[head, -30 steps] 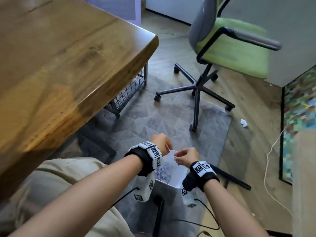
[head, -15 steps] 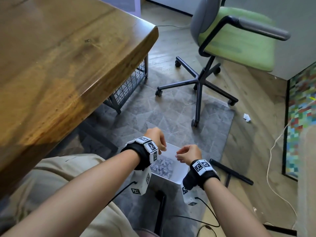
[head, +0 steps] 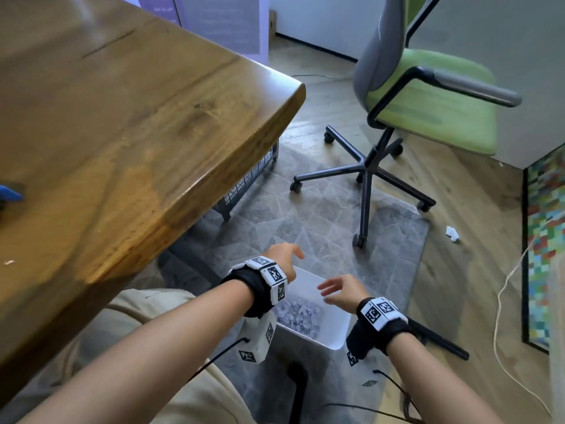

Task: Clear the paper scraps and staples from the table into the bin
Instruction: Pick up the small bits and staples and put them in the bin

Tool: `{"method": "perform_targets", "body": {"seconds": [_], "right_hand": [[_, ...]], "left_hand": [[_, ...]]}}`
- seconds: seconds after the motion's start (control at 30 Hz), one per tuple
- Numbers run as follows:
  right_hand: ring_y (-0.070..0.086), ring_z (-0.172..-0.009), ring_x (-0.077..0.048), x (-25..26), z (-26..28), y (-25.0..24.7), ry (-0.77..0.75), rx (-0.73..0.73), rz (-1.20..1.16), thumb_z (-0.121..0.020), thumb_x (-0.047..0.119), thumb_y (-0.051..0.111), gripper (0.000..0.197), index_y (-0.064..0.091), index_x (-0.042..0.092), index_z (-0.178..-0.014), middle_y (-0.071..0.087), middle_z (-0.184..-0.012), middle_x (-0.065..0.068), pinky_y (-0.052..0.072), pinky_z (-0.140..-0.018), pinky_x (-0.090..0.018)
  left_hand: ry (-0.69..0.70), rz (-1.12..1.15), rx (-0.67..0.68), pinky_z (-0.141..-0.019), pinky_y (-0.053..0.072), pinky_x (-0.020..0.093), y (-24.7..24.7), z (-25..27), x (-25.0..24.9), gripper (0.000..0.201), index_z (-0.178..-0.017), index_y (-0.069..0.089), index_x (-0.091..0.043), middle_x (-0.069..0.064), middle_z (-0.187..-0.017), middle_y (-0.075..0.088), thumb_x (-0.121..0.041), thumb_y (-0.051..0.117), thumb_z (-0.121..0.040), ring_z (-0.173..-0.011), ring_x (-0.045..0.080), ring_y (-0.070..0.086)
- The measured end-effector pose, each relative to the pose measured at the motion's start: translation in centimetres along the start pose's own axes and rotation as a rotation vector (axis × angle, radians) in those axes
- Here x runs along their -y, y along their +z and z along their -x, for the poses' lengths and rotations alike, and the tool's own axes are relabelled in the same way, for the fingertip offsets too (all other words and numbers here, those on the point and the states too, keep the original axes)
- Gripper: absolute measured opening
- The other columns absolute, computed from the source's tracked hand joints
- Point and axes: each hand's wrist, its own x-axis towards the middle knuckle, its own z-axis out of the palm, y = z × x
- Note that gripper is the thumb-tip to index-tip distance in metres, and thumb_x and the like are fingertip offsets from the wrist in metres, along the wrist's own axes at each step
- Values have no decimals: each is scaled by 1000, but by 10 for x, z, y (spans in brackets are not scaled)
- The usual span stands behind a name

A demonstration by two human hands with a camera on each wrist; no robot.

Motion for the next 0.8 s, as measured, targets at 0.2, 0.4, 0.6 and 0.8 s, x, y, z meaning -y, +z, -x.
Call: {"method": "perform_targets", "body": {"seconds": [0.2,0.4,0.6,0.8], "right_hand": [[58,-59,-1,68,28,-26,-272,-20,10,-81,9,67,12,67,21,-84,64,-72,3,50,-66,-21],[55,-62,-12,156,74,-49,-599,15,24,-77,3,73,12,71,15,-82,63,-66,4,47,-62,-24],[58,-61,-3,250,122,-44,-919,12,153,-79,7,72,10,72,17,-81,67,-67,2,49,-61,-20],[62,-67,-5,326,152,4,-1085,-27,409,-79,17,70,16,70,33,-79,68,-73,10,51,-65,-18]], "left_hand": [[51,-38,4,-79,46,23,-27,36,12,34,-114,62,-20,5,-115,66,-11,61,-81,-104,22,63],[219,-33,-96,-75,44,21,-88,105,11,29,-109,63,-15,6,-107,68,-12,59,-81,-95,20,64],[305,52,-287,-70,44,21,-151,187,35,20,-100,66,-17,6,-96,70,-14,64,-80,-76,11,56],[201,91,-515,-68,48,20,-189,274,101,17,-98,64,-18,-2,-88,66,-19,66,-82,-72,8,58]]}}
